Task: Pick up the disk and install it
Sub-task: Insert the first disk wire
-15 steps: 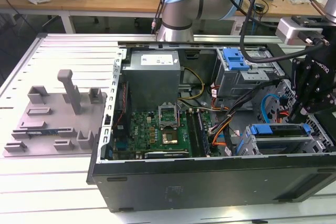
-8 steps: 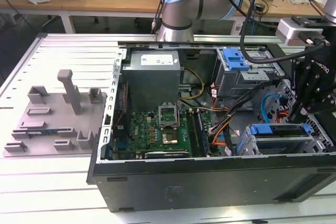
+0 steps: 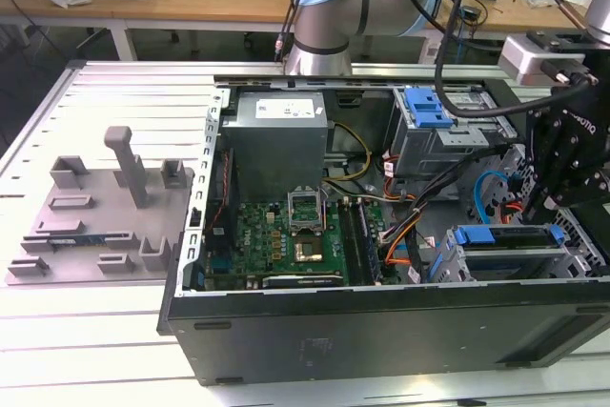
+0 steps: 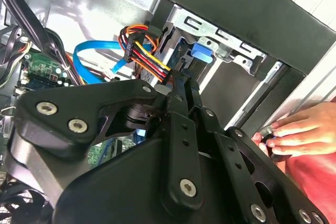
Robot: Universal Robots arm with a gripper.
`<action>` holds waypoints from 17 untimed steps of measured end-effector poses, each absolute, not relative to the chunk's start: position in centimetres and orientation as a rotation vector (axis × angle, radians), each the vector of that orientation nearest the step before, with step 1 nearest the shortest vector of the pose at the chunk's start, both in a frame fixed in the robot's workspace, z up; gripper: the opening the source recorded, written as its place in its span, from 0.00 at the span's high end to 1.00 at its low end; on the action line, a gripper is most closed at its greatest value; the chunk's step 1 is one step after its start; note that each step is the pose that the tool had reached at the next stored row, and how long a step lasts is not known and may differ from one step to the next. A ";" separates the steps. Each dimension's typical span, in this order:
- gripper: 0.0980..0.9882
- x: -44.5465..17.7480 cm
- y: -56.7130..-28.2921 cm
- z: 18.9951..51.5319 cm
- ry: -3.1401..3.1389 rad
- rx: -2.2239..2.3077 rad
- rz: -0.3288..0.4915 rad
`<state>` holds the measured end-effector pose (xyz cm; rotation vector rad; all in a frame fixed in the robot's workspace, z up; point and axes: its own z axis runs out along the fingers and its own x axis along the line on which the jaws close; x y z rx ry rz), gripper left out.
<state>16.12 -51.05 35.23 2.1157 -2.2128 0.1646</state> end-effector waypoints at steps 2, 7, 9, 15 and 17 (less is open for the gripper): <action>0.93 16.1 -51.1 35.2 -2.187 2.143 0.167; 0.93 16.1 -51.1 35.2 -2.176 2.157 0.167; 0.93 16.1 -51.1 35.2 -2.175 2.157 0.167; 0.93 16.1 -51.1 35.0 -2.174 2.156 0.169; 0.93 16.1 -51.1 34.9 -2.175 2.155 0.169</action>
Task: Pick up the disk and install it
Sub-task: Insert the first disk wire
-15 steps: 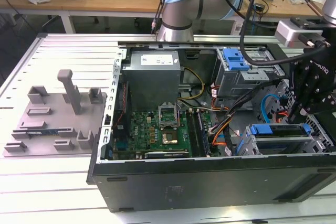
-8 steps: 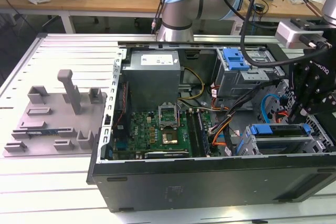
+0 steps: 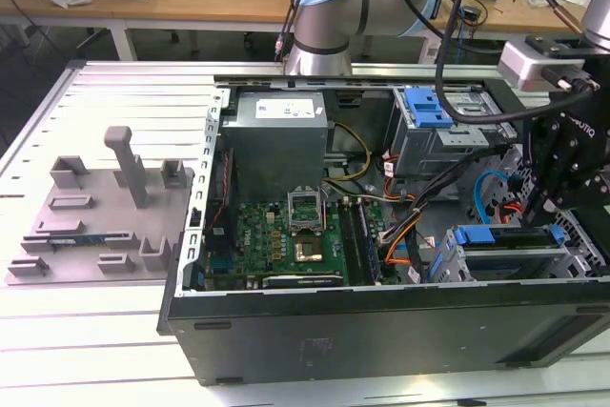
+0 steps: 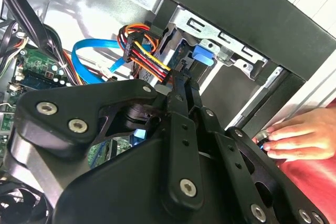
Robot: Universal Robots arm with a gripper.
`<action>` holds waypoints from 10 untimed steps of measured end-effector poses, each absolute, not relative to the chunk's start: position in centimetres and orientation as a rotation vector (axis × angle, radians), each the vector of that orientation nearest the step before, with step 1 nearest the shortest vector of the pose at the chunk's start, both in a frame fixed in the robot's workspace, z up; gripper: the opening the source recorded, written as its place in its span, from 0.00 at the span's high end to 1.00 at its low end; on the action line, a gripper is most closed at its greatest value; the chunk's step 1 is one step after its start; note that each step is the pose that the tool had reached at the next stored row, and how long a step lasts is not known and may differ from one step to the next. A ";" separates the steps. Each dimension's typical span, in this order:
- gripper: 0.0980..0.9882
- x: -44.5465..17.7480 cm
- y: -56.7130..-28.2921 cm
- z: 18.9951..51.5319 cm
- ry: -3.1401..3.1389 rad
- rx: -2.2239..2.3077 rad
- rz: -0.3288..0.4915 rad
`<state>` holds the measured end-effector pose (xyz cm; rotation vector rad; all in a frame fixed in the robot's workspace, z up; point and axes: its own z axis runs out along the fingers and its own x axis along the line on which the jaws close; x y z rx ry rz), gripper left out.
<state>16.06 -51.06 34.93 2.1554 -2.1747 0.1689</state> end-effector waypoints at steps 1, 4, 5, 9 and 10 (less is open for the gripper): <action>0.93 16.1 -51.1 34.9 -2.175 2.155 0.169; 0.93 16.1 -51.1 34.9 -2.176 2.154 0.169; 0.93 16.1 -51.1 34.9 -2.176 2.154 0.169; 0.93 16.1 -51.1 34.8 -2.178 2.151 0.169; 0.93 16.1 -51.1 34.7 -2.182 2.147 0.168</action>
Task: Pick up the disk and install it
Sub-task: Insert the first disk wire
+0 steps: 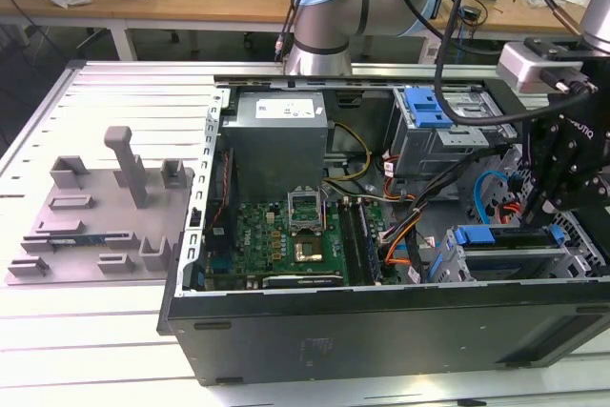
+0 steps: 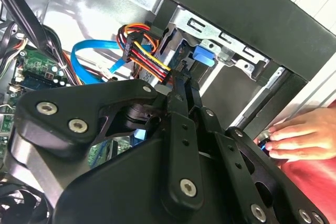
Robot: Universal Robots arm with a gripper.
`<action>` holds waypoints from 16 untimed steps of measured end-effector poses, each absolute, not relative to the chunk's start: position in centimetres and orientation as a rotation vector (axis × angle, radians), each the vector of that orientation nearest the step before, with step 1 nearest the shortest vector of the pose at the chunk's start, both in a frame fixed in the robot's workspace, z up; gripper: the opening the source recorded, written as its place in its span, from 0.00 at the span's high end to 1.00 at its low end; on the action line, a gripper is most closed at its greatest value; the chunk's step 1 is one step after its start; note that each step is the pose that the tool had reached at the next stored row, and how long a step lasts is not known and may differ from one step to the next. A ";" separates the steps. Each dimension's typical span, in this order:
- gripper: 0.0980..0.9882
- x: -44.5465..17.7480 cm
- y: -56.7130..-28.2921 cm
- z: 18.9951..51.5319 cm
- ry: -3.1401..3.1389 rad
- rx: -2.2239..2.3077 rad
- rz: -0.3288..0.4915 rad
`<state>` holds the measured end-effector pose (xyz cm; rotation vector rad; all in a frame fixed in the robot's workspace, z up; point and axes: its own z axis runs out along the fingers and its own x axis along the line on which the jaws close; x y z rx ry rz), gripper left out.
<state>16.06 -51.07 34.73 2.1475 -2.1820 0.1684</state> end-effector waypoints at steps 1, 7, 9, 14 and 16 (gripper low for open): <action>0.93 16.1 -51.1 34.7 -2.190 2.139 0.168; 0.93 16.1 -51.1 34.6 -2.207 2.120 0.167; 0.93 16.1 -51.1 34.6 -2.207 2.120 0.167; 0.93 16.1 -51.1 34.6 -2.207 2.120 0.167; 0.93 16.1 -51.1 34.6 -2.207 2.120 0.167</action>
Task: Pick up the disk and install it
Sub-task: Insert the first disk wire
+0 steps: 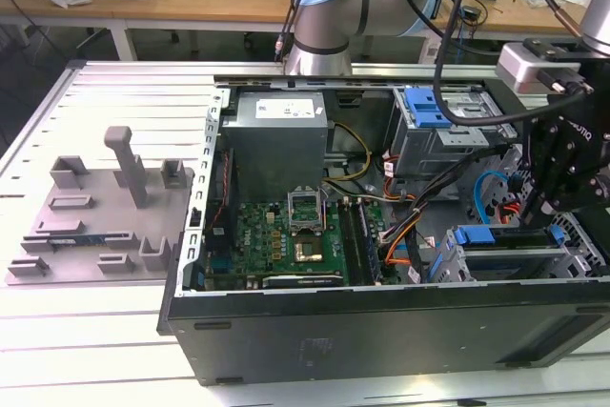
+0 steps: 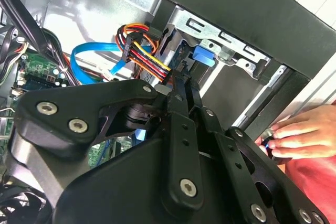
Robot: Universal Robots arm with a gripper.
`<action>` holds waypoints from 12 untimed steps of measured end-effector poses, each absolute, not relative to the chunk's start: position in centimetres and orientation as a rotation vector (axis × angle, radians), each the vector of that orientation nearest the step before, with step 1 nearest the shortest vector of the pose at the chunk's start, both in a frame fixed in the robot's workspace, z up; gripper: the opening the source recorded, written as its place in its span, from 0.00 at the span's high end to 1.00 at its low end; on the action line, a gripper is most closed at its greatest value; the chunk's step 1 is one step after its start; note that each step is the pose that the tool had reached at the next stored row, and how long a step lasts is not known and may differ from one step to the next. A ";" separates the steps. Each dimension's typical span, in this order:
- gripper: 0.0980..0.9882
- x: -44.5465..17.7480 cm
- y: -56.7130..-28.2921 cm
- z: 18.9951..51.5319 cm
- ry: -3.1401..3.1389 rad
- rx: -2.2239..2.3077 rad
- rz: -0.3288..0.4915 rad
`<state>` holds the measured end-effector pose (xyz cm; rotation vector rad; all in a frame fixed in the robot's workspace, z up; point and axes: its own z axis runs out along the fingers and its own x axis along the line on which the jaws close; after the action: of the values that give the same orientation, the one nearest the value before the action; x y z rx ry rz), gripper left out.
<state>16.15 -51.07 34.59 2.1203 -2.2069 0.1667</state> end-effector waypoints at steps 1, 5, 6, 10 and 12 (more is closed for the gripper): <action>0.93 16.2 -51.1 34.6 -2.207 2.120 0.167; 0.93 16.2 -51.1 34.4 -2.207 2.120 0.167; 0.93 16.2 -51.1 34.4 -2.207 2.120 0.167; 0.93 16.2 -51.1 34.3 -2.207 2.120 0.167; 0.93 16.2 -51.1 34.2 -2.207 2.120 0.167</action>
<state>16.16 -51.08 34.20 2.1201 -2.2068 0.1670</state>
